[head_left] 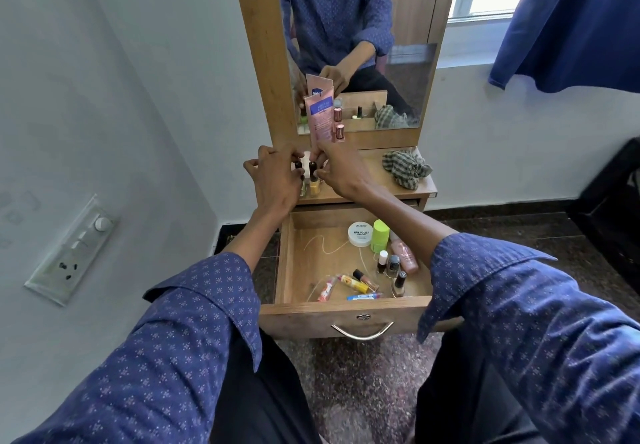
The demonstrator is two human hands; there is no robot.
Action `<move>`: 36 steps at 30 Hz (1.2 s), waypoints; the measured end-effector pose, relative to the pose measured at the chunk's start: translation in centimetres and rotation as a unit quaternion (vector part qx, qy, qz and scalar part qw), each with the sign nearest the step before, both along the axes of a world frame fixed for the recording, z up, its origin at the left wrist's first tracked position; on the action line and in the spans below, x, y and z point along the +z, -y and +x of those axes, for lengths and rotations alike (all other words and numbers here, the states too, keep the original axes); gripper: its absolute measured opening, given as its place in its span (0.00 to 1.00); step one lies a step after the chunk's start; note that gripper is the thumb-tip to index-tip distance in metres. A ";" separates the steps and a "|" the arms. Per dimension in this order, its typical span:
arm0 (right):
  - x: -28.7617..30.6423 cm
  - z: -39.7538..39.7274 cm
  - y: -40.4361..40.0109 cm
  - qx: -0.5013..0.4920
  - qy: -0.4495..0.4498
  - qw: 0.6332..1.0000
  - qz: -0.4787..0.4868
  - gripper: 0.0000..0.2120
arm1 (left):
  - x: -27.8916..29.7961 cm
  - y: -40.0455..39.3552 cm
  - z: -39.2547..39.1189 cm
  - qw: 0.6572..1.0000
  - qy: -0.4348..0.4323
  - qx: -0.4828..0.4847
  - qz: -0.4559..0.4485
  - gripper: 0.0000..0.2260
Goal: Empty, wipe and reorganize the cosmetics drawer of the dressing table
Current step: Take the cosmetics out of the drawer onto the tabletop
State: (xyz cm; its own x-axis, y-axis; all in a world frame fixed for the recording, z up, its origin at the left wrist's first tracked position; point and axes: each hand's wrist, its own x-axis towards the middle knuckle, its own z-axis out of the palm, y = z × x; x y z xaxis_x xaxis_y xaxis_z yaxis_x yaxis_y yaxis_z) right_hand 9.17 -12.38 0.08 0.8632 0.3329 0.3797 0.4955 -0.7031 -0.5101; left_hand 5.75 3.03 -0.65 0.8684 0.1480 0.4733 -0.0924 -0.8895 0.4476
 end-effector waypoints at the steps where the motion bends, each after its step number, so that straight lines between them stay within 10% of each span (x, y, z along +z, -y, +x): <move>1: -0.1 0.0 0.1 0.002 -0.004 1.000 0.004 0.13 | 0.0 0.0 0.0 1.000 -0.001 -0.001 -0.001 0.14; 15: -1.2 -2.3 4.5 -0.002 -0.026 1.000 -0.012 0.10 | -3.6 2.3 -3.6 0.982 0.109 -0.119 0.103 0.10; 27: -2.5 -6.1 12.9 -0.015 -0.215 0.943 -0.253 0.07 | -9.3 9.1 -6.7 0.939 -0.184 -0.291 -0.016 0.06; 36: -5.6 -9.8 14.1 -0.072 -0.190 0.930 -0.306 0.16 | -10.1 11.4 -7.3 0.948 -0.183 -0.256 0.045 0.07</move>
